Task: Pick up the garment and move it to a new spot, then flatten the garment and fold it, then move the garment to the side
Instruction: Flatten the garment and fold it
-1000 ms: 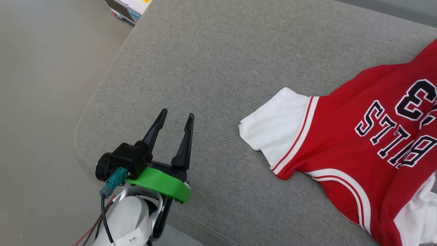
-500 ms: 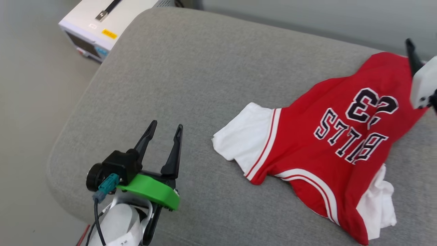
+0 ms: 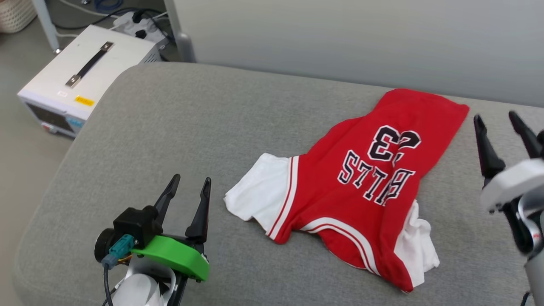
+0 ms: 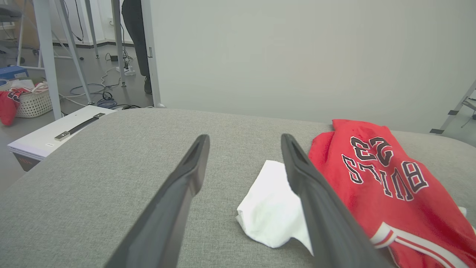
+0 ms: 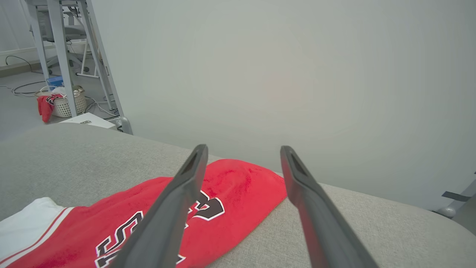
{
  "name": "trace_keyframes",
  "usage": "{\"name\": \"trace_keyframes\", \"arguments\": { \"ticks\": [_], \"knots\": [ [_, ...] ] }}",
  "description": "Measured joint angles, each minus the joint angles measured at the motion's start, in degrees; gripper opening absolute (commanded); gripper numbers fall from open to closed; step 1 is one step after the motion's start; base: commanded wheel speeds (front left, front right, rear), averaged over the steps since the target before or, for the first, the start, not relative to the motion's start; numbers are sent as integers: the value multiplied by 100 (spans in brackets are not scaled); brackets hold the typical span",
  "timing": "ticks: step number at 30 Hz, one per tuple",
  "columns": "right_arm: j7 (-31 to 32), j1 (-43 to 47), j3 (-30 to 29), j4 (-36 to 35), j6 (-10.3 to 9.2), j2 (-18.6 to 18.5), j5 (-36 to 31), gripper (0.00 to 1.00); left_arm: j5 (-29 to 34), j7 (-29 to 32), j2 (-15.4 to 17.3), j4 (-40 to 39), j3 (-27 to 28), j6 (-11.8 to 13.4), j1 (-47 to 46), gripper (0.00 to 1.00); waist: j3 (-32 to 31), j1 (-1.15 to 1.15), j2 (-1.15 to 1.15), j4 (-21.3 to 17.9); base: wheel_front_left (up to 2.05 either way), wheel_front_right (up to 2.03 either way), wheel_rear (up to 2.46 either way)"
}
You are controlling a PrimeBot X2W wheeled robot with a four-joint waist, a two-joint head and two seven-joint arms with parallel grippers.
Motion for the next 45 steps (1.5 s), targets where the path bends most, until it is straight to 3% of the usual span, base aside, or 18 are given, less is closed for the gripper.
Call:
{"name": "trace_keyframes", "arguments": {
  "ticks": [4, 9, 16, 25, 28, 37, 45],
  "knots": [
    [-7, 704, -271, -611, 0, 241, -2, 100, -55, 23, 1, -12, -9, 0, 64, 100, -145, 0, 0, -188, 0, 0, 0],
    [13, 1457, -682, -1310, 0, 795, -75, 100, -203, 15, -12, -37, -21, -31, 93, 100, -253, 0, 0, -385, 0, 0, 0],
    [58, 2151, -837, -1774, 0, 1310, -250, 100, -205, -29, -32, 82, -15, -34, 228, 100, -282, 0, 0, -566, 0, 0, 0],
    [375, 2606, -792, -2191, 0, 1350, -427, 100, -142, -35, -148, 99, 19, -84, 233, 100, -154, 0, 0, -626, 0, 0, 0],
    [838, 2609, -701, -2259, -1, 1249, -424, 100, -120, -35, -157, 86, 31, -113, 215, 100, -61, 0, 0, -595, 0, 0, 0],
    [3072, 2620, -520, -2216, 0, 1301, -391, 100, -42, -35, -277, -11, 146, -187, 162, 100, 233, 0, 0, -361, 0, 0, 0],
    [4010, 2609, -604, -2050, -1, 1432, -737, 100, 71, -35, -345, 29, 159, -227, 26, 100, 448, 0, 0, -88, 0, 0, 0]
  ]
}}
